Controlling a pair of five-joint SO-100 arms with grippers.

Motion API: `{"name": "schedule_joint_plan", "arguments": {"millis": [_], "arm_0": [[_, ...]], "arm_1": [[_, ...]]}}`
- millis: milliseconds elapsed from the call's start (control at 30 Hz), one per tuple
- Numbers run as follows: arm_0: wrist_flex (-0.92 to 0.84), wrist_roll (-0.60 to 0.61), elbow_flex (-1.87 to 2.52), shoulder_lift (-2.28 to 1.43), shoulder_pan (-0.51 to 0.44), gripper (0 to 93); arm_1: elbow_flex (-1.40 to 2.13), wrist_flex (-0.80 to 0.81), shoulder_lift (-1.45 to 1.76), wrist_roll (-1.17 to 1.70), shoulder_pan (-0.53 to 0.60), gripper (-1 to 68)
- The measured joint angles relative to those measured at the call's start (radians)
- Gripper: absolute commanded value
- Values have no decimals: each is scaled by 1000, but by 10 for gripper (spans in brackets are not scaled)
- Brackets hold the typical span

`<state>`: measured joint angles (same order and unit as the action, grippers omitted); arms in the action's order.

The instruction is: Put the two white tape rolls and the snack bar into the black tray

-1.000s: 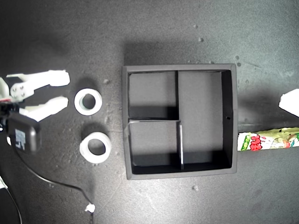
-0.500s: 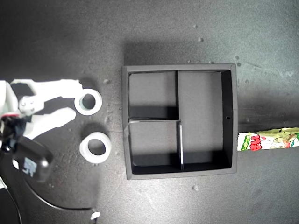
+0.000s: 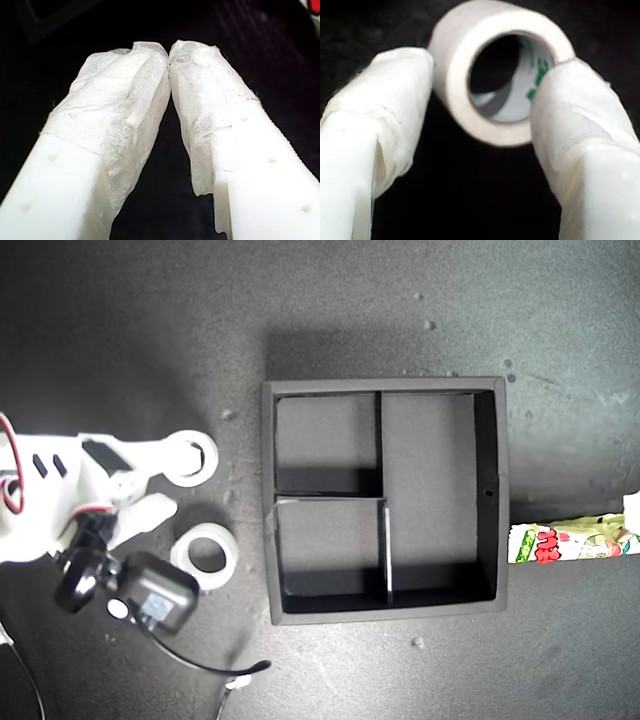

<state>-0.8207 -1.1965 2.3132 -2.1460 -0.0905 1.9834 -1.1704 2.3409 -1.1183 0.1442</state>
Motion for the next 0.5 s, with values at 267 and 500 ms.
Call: {"name": "schedule_joint_plan", "arguments": {"millis": [267, 500], "arm_0": [[0, -5, 0, 60, -5, 148], [34, -8, 0, 121, -3, 153]], "arm_1": [[5, -37, -48, -75, 55, -3], [41, -34, -48, -104, 92, -3]]}}
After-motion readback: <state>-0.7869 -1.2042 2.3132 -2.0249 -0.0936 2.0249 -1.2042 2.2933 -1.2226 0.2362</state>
